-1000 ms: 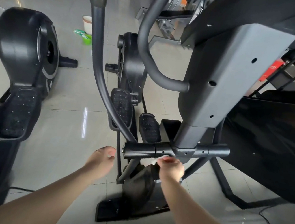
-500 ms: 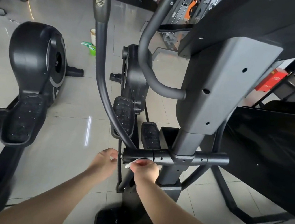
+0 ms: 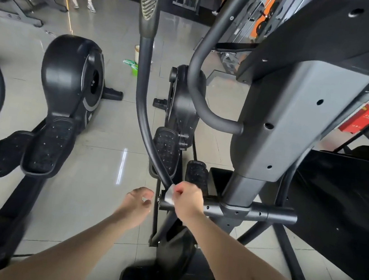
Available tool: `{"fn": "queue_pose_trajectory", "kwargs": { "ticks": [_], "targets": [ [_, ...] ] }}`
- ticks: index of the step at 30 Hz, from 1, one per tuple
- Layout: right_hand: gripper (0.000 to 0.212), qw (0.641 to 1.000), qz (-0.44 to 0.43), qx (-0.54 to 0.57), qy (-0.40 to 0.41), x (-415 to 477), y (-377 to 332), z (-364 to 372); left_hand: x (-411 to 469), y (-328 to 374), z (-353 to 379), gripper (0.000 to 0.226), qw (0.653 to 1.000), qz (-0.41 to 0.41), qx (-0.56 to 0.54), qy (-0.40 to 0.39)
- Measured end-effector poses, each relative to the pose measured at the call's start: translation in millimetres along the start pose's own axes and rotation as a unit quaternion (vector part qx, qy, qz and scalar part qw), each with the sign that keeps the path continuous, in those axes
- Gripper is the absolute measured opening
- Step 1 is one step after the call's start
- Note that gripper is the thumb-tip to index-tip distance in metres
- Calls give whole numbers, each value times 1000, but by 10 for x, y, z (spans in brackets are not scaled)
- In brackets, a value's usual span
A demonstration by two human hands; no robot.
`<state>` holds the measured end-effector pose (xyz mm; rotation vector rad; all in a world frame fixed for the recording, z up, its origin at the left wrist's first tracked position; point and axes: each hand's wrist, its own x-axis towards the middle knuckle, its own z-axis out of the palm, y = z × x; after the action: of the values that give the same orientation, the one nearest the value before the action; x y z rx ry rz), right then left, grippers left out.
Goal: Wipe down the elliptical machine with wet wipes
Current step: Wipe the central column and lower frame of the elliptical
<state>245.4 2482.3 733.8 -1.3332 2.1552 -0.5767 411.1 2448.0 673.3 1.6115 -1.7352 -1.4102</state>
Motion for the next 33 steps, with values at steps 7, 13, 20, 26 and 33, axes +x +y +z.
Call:
{"fn": "queue_pose_trajectory", "kwargs": {
  "ticks": [7,13,20,26,33],
  "targets": [
    [13,991,-24,124,-35,-90,3,2,-39,305,19,9,997,53,-61,23],
    [24,971,10,240,-14,-75,106,-278,-59,584,18,16,994,96,-45,-15],
    [14,964,-13,249,88,-193,135,-750,-171,1135,90,5,989,132,-64,31],
    [12,924,-27,363,119,-341,-40,-1134,-331,1798,9,4,974,220,-46,9],
    [11,890,-47,420,169,-466,-290,-1560,-501,2402,-163,21,938,337,-33,-74]
  ]
}}
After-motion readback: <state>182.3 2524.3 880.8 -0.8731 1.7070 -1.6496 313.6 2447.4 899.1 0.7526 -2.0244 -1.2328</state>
